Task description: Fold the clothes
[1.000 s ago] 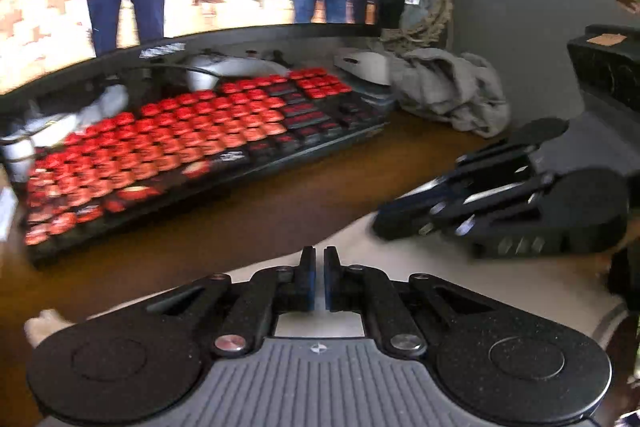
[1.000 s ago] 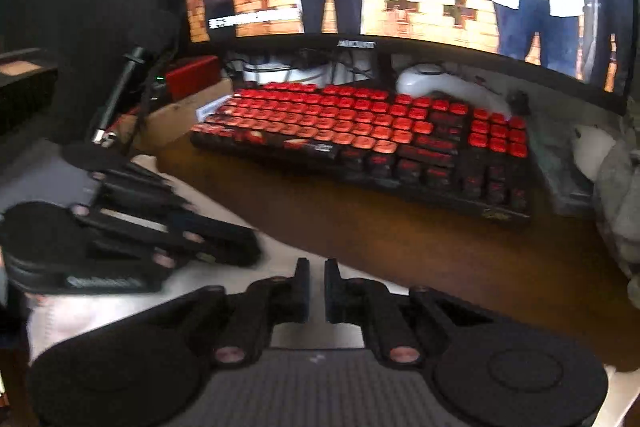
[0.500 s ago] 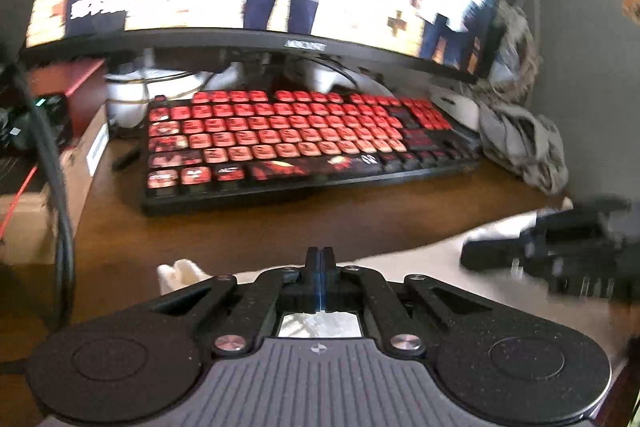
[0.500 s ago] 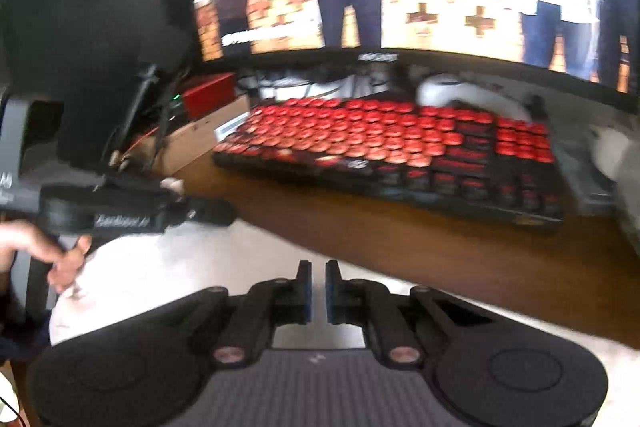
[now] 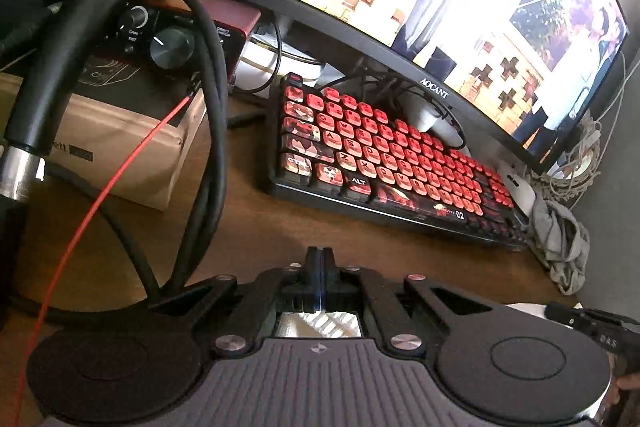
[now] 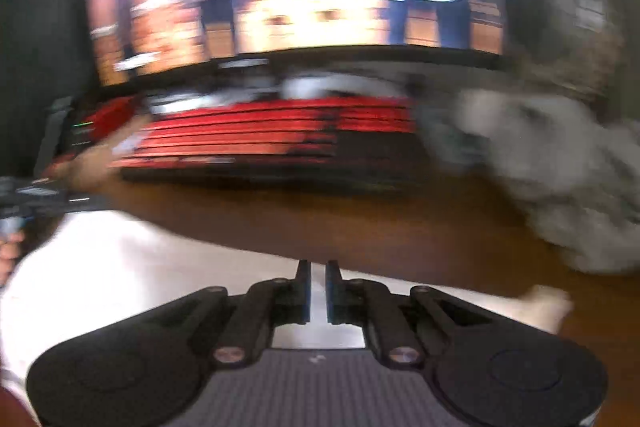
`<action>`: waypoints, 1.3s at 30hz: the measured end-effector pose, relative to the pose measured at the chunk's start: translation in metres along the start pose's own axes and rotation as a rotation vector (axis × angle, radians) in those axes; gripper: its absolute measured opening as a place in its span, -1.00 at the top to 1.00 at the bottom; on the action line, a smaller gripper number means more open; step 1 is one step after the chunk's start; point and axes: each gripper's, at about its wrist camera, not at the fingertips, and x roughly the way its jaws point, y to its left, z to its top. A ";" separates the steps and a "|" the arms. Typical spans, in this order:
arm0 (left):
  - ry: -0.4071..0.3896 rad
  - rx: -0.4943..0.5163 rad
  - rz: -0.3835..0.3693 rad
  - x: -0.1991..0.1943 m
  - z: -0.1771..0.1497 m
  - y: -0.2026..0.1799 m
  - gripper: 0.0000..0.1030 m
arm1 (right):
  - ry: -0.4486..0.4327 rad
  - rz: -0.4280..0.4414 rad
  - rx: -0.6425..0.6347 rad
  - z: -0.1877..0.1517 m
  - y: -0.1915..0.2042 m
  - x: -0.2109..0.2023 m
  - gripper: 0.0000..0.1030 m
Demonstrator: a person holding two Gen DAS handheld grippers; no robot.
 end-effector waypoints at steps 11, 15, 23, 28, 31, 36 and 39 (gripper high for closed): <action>-0.063 0.109 0.023 -0.029 0.002 -0.019 0.85 | -0.107 -0.060 0.272 -0.012 -0.094 -0.037 0.50; -0.057 0.151 0.020 -0.037 0.001 -0.025 0.29 | -0.061 -0.013 0.285 -0.013 -0.093 -0.025 0.33; -0.066 0.250 0.057 -0.044 -0.012 -0.052 0.29 | -0.003 -0.099 0.149 -0.005 -0.068 0.002 0.85; -0.043 0.429 0.014 -0.043 -0.035 -0.095 0.29 | -0.008 -0.138 0.114 0.008 -0.068 0.007 0.83; 0.012 0.519 0.033 -0.034 -0.055 -0.111 0.29 | -0.066 -0.189 0.050 0.008 -0.056 -0.016 0.76; 0.004 0.623 -0.092 -0.052 -0.085 -0.131 0.26 | -0.154 -0.022 -0.113 -0.034 -0.002 -0.079 0.75; -0.020 0.718 -0.107 -0.067 -0.107 -0.140 0.11 | -0.168 0.026 -0.144 -0.077 0.032 -0.104 0.75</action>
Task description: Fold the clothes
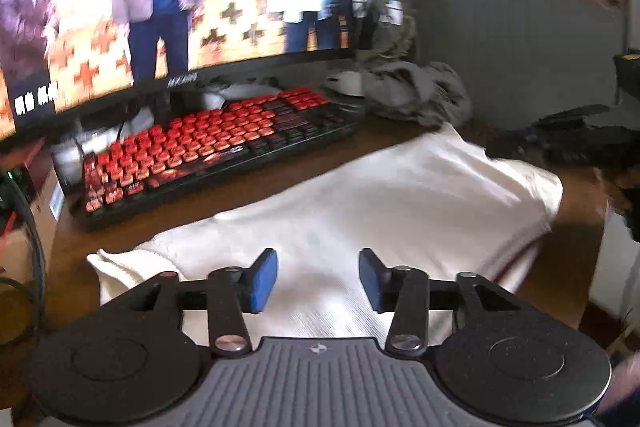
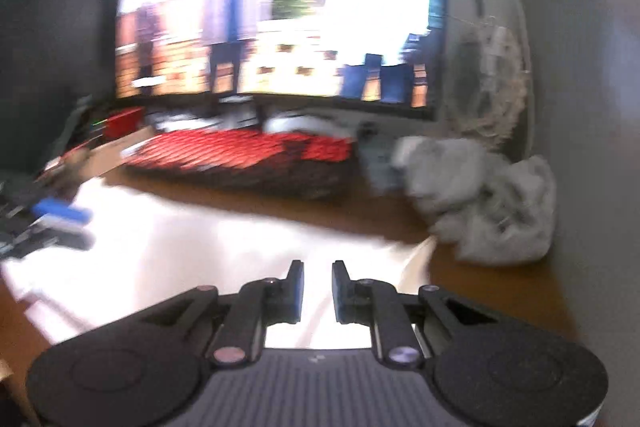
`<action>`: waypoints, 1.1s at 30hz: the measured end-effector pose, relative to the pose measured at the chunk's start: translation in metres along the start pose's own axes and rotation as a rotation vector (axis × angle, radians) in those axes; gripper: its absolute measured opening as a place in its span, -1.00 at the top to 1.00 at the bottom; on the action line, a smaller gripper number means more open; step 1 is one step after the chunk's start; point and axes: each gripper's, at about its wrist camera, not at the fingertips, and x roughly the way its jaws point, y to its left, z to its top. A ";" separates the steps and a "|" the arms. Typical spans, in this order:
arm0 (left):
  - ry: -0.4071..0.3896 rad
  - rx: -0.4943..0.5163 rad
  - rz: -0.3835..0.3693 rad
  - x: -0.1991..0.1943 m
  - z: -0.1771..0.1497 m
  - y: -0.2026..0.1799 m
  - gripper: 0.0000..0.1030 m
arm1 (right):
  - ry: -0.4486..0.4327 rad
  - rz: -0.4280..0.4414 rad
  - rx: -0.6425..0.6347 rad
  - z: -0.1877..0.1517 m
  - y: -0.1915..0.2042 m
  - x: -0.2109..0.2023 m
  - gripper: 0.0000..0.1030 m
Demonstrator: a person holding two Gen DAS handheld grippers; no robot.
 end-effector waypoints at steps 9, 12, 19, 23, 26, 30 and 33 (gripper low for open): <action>-0.028 0.068 0.049 -0.024 -0.035 -0.037 0.01 | -0.085 -0.012 0.099 -0.054 0.035 -0.031 0.48; -0.039 0.006 0.063 -0.030 -0.042 -0.033 -0.13 | -0.108 -0.001 0.105 -0.061 0.035 -0.033 0.37; -0.053 -0.072 0.050 -0.042 -0.051 -0.025 -0.16 | -0.141 -0.005 0.111 -0.067 0.040 -0.034 0.27; -0.042 -0.108 0.050 -0.056 -0.053 -0.018 -0.14 | -0.125 -0.019 0.091 -0.057 0.044 -0.038 0.27; -0.031 -0.168 0.130 -0.072 -0.060 -0.002 -0.15 | -0.141 0.046 0.069 -0.044 0.054 -0.041 0.27; -0.036 -0.297 0.226 -0.095 -0.073 0.028 -0.14 | -0.150 0.178 0.013 -0.020 0.081 -0.032 0.27; -0.092 -0.463 0.194 -0.118 -0.082 0.053 -0.14 | -0.152 0.313 -0.080 0.002 0.115 -0.018 0.27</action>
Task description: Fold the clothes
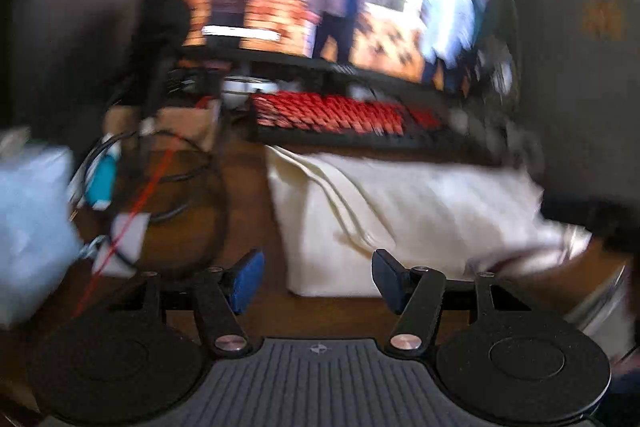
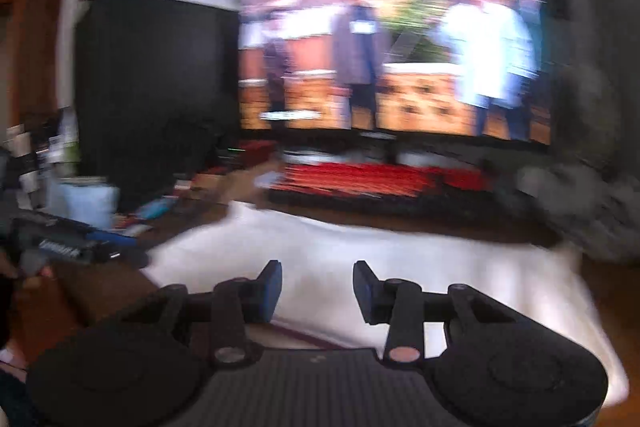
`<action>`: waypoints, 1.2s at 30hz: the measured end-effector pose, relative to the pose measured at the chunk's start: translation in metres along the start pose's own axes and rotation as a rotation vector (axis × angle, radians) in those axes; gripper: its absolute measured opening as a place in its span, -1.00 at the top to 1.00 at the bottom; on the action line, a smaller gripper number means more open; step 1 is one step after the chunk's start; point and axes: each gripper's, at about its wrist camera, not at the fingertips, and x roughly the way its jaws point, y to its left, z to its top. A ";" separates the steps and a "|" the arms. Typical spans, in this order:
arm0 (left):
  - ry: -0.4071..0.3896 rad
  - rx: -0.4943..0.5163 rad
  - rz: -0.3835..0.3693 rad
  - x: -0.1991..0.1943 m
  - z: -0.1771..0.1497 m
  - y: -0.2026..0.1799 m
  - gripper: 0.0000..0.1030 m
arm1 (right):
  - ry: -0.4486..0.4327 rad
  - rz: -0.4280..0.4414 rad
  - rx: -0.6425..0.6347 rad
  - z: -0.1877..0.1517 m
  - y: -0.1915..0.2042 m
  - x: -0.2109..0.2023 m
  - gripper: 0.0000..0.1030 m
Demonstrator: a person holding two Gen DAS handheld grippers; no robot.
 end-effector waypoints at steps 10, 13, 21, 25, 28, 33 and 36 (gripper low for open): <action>-0.076 -0.260 0.080 -0.049 0.008 0.062 -0.15 | 0.157 0.304 -0.284 0.023 0.114 0.110 0.64; -0.073 -0.262 0.090 -0.055 0.008 0.070 -0.15 | 0.191 0.274 -0.314 0.020 0.124 0.126 0.65; -0.052 -0.245 0.031 -0.044 0.024 0.080 -0.15 | 0.224 0.193 -0.313 0.012 0.118 0.136 0.68; -0.055 -0.225 -0.030 -0.035 0.040 0.073 -0.16 | 0.206 0.217 -0.229 0.014 0.104 0.136 0.85; -0.014 -0.277 -0.059 -0.021 0.055 0.071 -0.34 | 0.185 0.286 -0.017 0.025 0.074 0.130 0.86; 0.097 -0.406 -0.212 -0.007 0.073 0.072 -0.14 | 0.059 0.304 0.142 0.044 0.036 0.100 0.86; 0.117 -0.421 -0.238 0.001 0.080 0.066 -0.19 | 0.011 0.329 0.181 0.049 0.018 0.080 0.86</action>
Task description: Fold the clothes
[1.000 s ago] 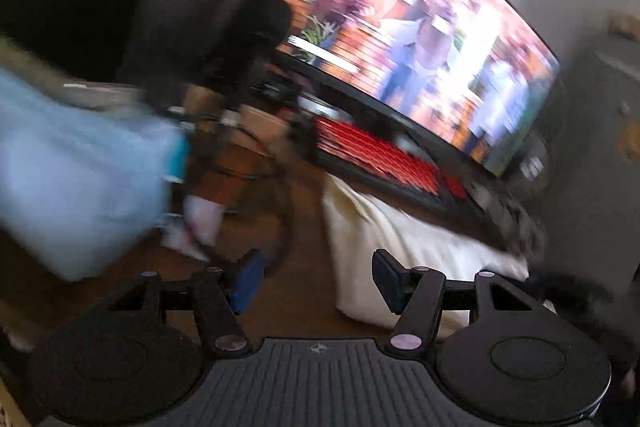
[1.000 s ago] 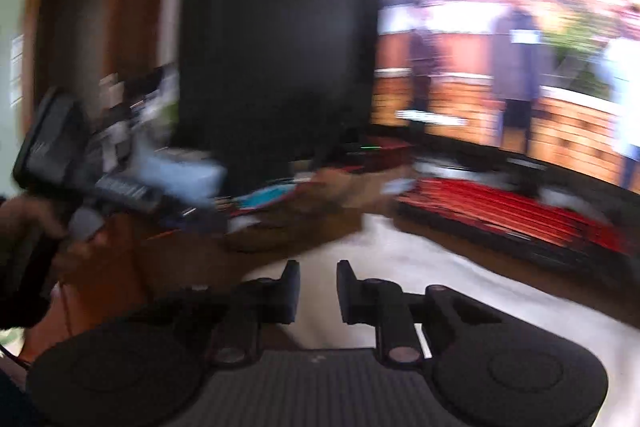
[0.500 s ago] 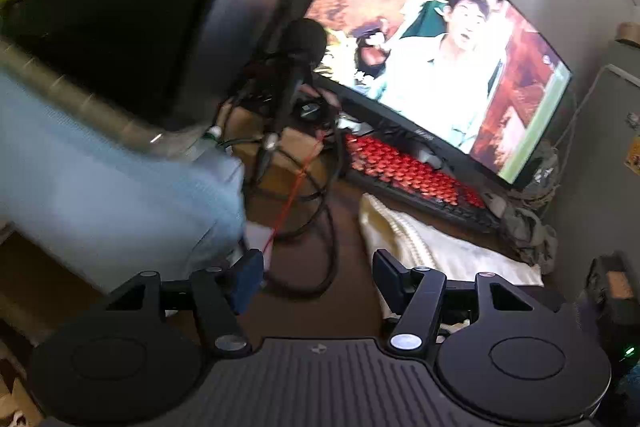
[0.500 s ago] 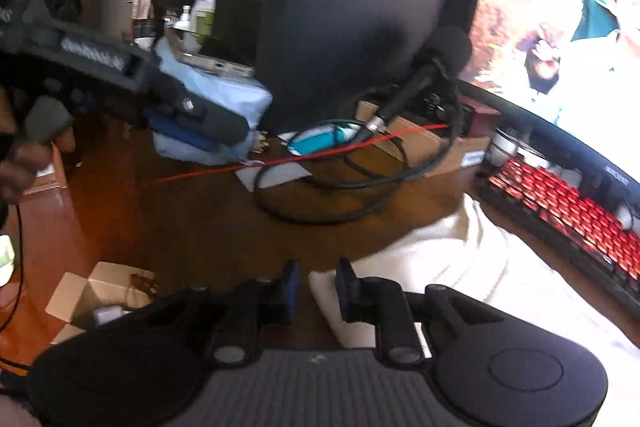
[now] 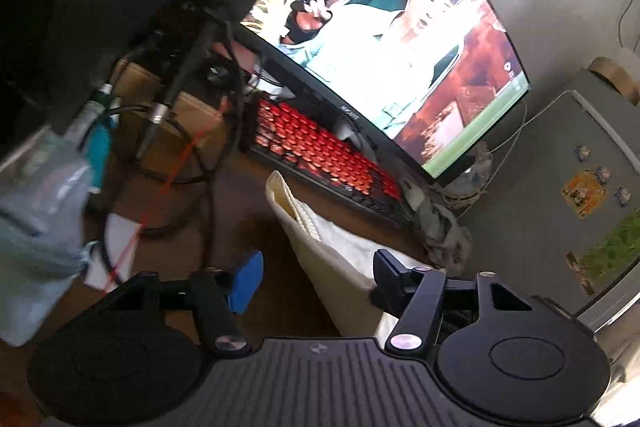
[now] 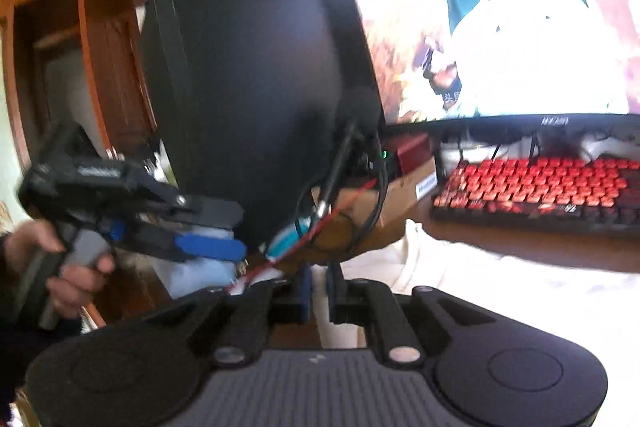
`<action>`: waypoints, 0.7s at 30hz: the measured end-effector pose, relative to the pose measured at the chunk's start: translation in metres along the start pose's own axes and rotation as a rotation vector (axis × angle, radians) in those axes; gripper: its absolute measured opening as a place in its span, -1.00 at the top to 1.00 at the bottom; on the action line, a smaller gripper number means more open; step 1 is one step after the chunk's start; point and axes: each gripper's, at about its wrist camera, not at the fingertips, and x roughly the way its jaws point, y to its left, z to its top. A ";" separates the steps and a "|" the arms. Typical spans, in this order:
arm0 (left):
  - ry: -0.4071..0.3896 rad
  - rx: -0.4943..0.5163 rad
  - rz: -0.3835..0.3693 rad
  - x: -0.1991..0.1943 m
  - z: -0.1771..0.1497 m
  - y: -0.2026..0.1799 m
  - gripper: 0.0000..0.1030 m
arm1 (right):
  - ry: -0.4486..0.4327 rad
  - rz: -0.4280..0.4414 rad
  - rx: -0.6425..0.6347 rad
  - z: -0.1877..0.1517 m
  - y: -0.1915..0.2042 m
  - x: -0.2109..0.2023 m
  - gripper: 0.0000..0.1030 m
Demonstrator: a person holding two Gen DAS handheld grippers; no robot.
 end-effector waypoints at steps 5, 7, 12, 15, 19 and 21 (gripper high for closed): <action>0.031 -0.016 0.021 0.043 0.019 -0.012 -0.29 | -0.043 0.024 0.035 0.001 -0.012 -0.028 0.86; 0.065 0.009 0.044 0.064 0.028 -0.016 -0.30 | -0.063 0.030 0.047 0.000 -0.014 -0.038 0.86; 0.153 -0.003 0.115 0.111 0.049 -0.007 -0.13 | -0.108 0.061 0.049 0.000 -0.016 -0.059 0.86; 0.186 -0.059 0.092 0.125 0.057 0.004 0.53 | -0.111 0.074 0.036 0.000 -0.016 -0.066 0.86; 0.166 -0.090 0.045 0.126 0.061 0.007 0.83 | -0.098 0.100 0.030 0.002 -0.018 -0.052 0.86; 0.150 -0.057 0.061 0.125 0.061 0.004 0.85 | -0.092 0.114 0.028 0.003 -0.019 -0.045 0.86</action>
